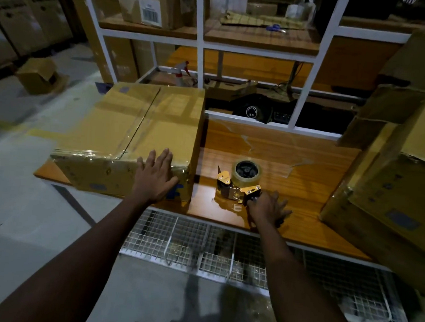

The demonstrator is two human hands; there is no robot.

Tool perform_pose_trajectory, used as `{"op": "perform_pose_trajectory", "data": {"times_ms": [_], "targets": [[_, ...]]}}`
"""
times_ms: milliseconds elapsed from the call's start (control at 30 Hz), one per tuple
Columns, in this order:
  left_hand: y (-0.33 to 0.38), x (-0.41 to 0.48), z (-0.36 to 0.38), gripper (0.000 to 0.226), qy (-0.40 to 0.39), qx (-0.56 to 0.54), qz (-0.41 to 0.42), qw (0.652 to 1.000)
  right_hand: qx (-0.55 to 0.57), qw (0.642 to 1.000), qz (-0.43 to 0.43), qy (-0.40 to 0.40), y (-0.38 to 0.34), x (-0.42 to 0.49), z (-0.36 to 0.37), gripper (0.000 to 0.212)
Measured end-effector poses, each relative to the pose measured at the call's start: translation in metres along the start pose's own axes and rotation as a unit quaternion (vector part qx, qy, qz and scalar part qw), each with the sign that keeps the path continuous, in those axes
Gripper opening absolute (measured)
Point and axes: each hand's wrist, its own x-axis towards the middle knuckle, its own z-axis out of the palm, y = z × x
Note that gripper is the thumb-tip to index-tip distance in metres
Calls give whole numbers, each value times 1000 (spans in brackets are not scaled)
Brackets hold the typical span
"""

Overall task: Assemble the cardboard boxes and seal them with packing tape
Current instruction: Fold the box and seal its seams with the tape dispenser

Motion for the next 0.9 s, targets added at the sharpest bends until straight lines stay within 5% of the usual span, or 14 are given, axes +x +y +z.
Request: {"op": "perform_pose_trajectory", "data": {"times_ms": [233,433,633,767,900], "targets": [[1,0,0,103,3,-6,-1,1000,55,998,-23,24,-27,-17,-11,86],[-36,-19,-5,91,97,-145,4,985,144,966,-208,56,-141,-83,-19,68],[-142,-40,-6,84,153,-179,-98,967,85,932,-351,14,-248,-154,16,60],[-215,-45,-10,61,218,-258,-208,918,53,919,-390,-15,-297,-181,43,56],[-262,-44,-5,64,206,-454,-285,819,35,908,-417,-23,-341,-198,62,55]]}}
